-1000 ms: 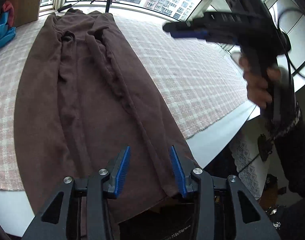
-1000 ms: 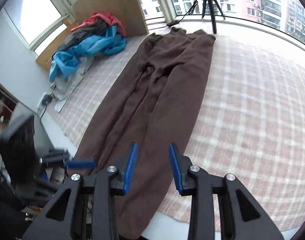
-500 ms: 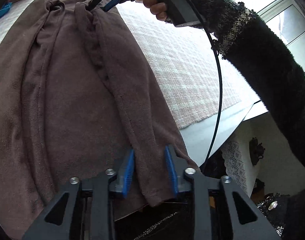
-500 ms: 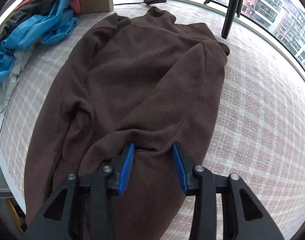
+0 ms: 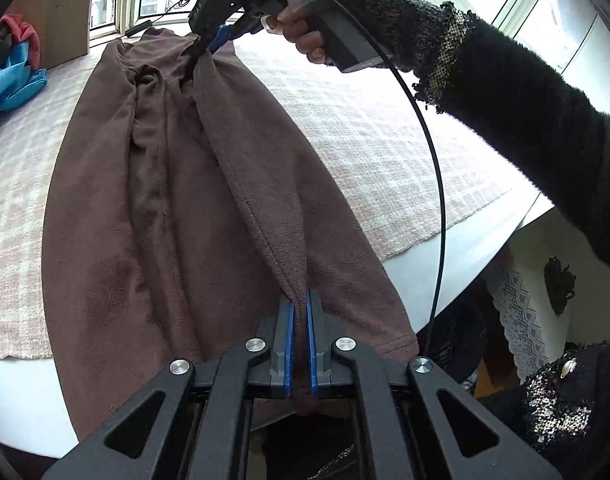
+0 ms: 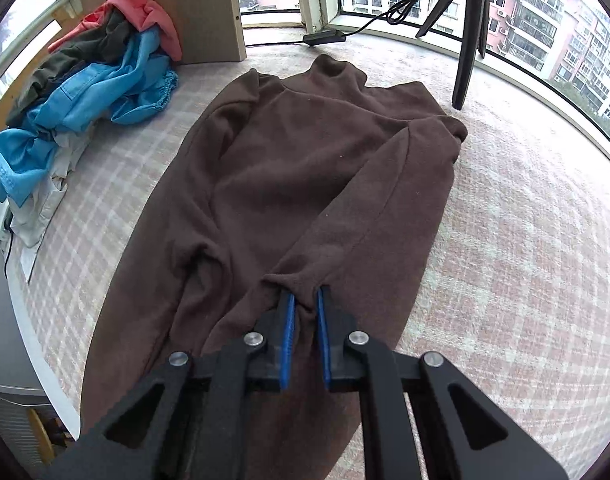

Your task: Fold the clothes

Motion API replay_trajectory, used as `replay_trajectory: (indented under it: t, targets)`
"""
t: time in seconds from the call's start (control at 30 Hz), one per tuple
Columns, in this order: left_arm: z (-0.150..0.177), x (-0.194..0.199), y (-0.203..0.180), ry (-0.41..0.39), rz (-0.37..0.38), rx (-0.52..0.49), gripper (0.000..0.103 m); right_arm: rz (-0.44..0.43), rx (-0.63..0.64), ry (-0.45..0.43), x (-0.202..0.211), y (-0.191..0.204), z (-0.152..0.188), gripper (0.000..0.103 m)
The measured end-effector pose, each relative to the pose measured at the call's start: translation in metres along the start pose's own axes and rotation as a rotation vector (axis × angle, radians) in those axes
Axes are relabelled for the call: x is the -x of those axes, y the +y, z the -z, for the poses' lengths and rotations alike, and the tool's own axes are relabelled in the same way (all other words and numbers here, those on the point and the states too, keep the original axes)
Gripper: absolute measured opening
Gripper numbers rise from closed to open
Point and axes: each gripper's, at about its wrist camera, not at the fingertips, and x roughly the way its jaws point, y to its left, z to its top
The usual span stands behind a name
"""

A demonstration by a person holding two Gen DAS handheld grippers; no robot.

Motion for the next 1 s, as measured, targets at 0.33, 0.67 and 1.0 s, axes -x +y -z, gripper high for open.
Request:
replay_trajectory:
  t: [0.33, 0.67, 1.0]
  targets:
    - [0.005, -0.009, 0.04, 0.064, -0.003, 0.085, 0.01, 0.016, 0.092, 0.006, -0.024, 0.029, -0.003, 0.014]
    - [-0.015, 0.02, 0.03, -0.043, 0.041, 0.003, 0.016, -0.125, 0.005, -0.151, 0.049, -0.009, 0.082, 0.023]
    - [-0.013, -0.007, 0.004, 0.028, 0.042, -0.169, 0.016, -0.025, 0.191, -0.107, 0.04, 0.026, 0.103, 0.023]
